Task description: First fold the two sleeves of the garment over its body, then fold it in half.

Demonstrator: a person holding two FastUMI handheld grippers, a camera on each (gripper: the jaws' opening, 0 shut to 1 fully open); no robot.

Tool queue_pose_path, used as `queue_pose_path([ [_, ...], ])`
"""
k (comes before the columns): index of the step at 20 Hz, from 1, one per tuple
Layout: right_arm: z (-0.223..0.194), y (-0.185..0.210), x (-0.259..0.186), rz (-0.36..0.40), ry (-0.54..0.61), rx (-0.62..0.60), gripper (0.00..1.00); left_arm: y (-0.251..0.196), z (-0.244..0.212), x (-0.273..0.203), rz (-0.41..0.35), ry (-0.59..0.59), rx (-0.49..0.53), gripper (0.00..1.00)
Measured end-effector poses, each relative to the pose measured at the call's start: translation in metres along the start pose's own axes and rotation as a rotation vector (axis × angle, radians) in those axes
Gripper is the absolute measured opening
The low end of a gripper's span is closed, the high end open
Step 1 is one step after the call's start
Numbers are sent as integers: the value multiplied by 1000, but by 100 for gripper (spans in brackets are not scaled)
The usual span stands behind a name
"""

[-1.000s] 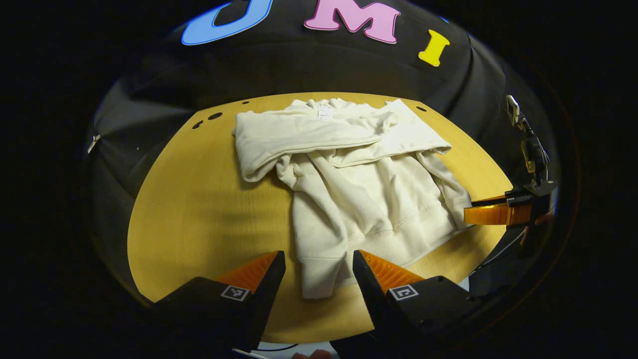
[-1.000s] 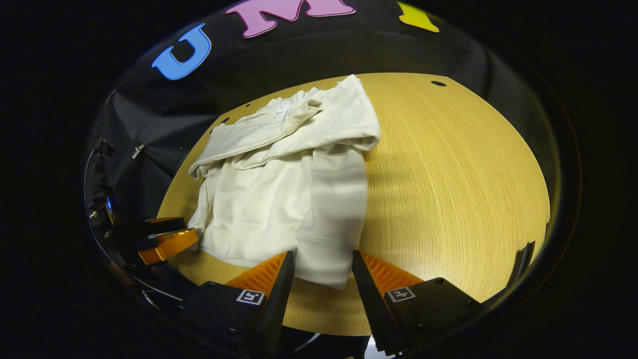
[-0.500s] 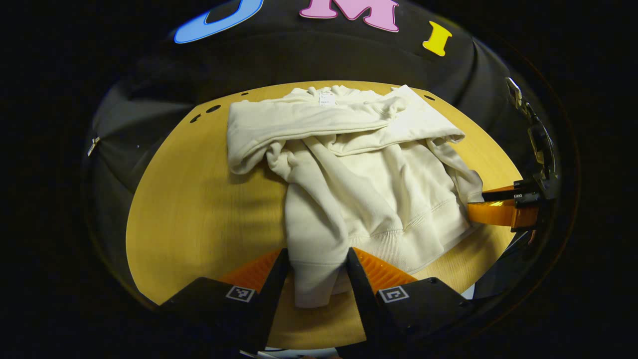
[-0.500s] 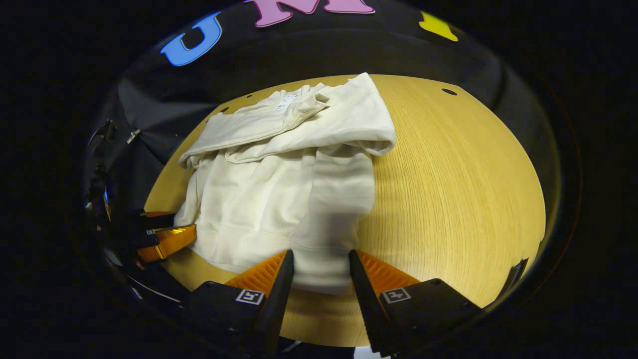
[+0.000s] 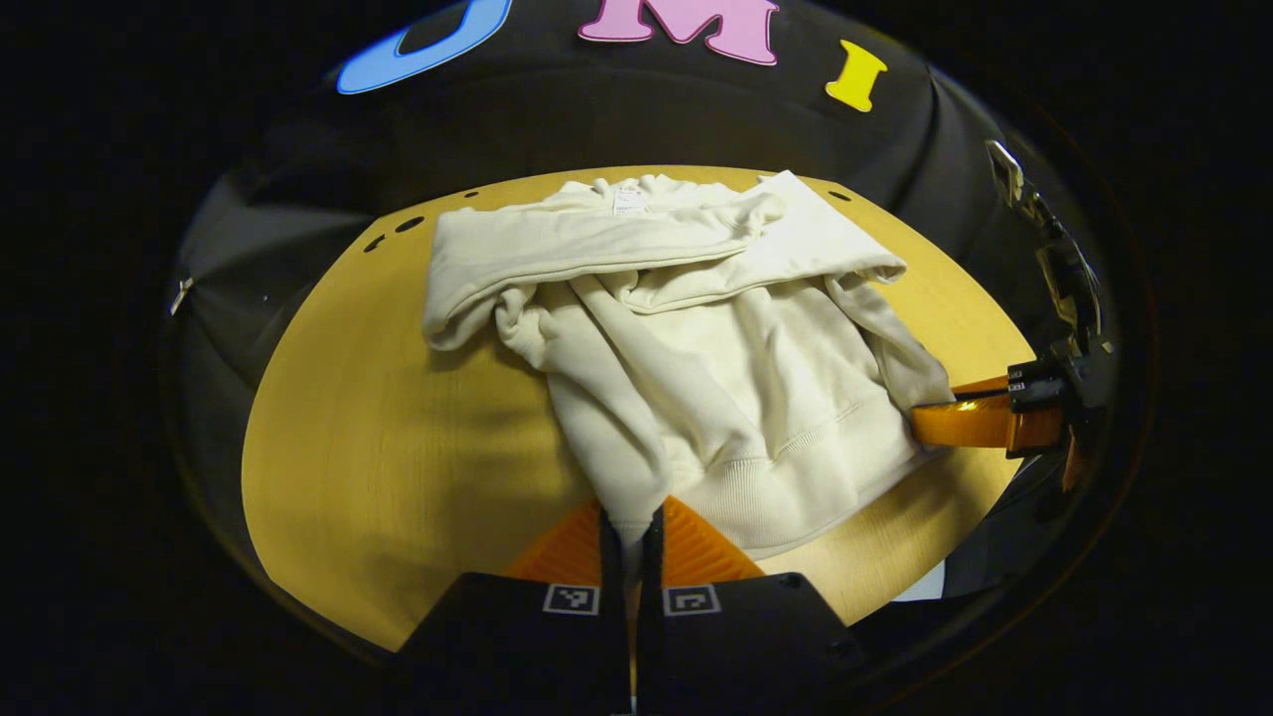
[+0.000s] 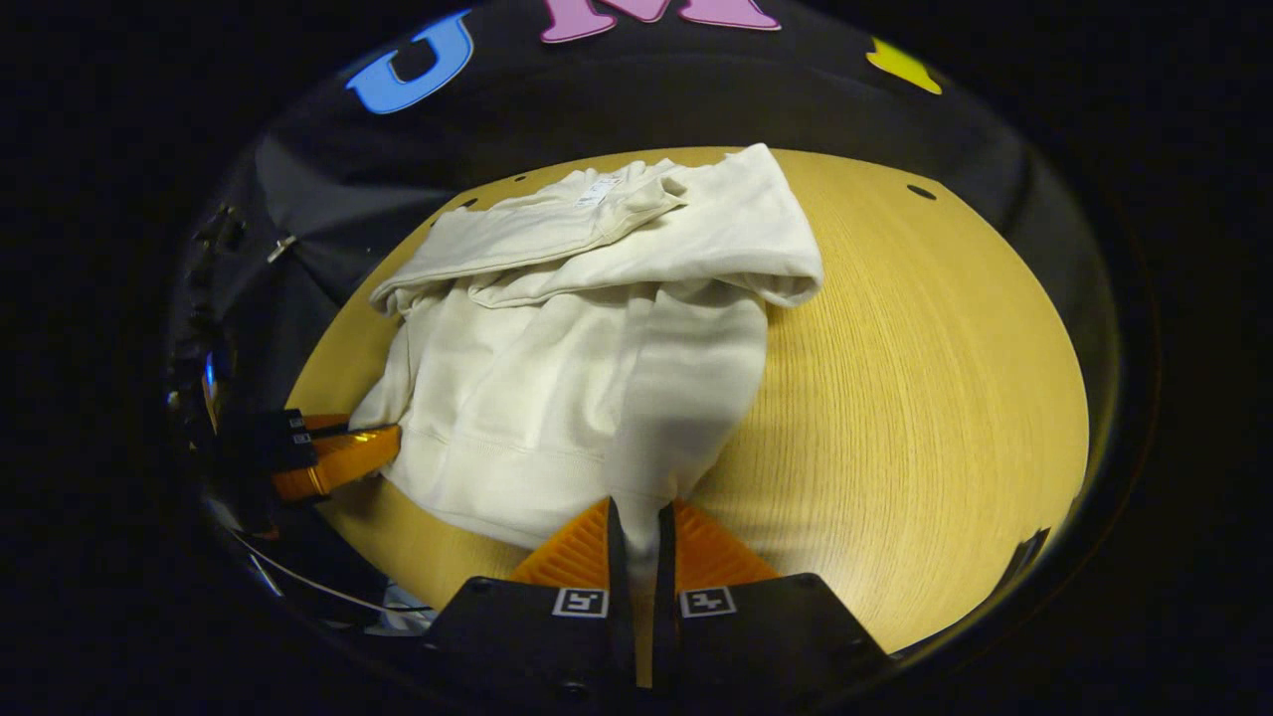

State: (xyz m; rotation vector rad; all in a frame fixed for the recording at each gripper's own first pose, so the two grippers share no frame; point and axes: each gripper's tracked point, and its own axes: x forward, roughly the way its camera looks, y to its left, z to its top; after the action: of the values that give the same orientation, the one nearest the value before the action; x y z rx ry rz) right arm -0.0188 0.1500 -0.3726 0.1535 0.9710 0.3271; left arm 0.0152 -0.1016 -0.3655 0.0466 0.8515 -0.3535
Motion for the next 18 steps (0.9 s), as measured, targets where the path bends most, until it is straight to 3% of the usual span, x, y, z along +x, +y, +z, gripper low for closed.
queue_pose_path([
  [9, 12, 2, -18, 68, 43, 28, 11, 0, -20, -48, -97, 79, -80, 6],
  [15, 56, 10, -49, 127, -34, 123, 11, 5, 32, -81, -123, -3, -135, 6],
  [18, 100, 14, -58, 145, -123, 169, 10, 10, 75, -94, -115, -82, -167, 6],
])
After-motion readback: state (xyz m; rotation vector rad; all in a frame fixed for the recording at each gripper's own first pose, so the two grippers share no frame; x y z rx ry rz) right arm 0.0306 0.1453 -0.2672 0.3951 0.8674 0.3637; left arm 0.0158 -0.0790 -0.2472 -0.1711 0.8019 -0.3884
